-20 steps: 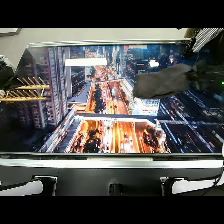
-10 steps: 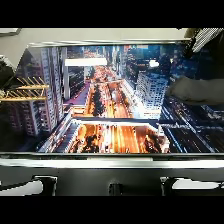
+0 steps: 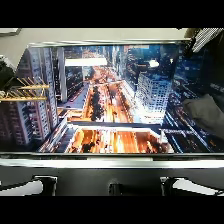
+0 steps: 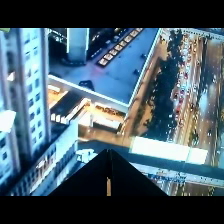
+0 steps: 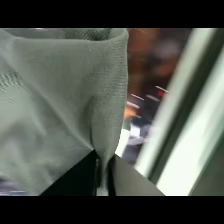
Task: Fold the clothes and pants, and hang the long-sleeved shirts on hangers.
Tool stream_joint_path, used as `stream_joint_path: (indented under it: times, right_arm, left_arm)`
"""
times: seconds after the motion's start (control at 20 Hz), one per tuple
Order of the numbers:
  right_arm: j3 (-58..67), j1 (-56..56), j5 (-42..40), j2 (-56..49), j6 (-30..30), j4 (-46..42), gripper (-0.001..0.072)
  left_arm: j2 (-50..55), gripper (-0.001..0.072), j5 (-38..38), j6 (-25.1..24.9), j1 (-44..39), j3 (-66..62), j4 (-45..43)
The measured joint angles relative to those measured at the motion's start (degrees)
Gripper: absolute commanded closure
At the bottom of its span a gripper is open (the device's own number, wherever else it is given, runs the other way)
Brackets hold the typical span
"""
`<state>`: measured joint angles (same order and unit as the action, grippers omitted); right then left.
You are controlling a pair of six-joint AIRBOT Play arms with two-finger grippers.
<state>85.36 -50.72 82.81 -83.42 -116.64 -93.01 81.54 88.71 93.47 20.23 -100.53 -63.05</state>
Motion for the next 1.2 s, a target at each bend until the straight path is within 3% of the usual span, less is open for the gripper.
stream_joint_path:
  times: [0.35,0.7,0.75,0.85,0.9,1.1,1.2]
  right_arm:
    - [-21.09,-0.11,-1.66,9.90,-2.58,-9.46,0.0679]
    - [-31.36,-0.11,-4.76,12.52,-3.45,-12.85,0.0669]
    - [-32.00,-0.11,-5.40,12.59,-3.45,-13.35,0.0592]
    - [-32.85,-0.13,-6.38,12.72,-3.48,-14.29,0.0331]
    - [-33.09,-0.13,-6.80,12.74,-3.48,-14.49,0.0299]
    - [-32.59,-0.13,-7.85,13.92,-2.93,-14.25,0.0297]
    - [-30.49,-0.13,-10.80,16.13,-1.16,-11.50,0.0378]
  left_arm:
    - [0.00,0.0692,1.20,-0.02,0.00,0.00,0.00]
    - [0.00,0.0692,1.33,-0.02,0.00,0.00,-0.02]
    - [0.00,0.0692,1.33,-0.02,0.00,0.00,-0.02]
    - [0.00,0.0692,1.33,-0.02,0.00,0.00,-0.02]
    - [0.00,0.0692,1.33,0.00,0.00,0.00,0.00]
    - [0.00,0.0693,1.36,-0.02,-0.04,0.00,-0.02]
    - [0.00,0.0692,1.33,-0.02,-0.28,0.00,-0.02]
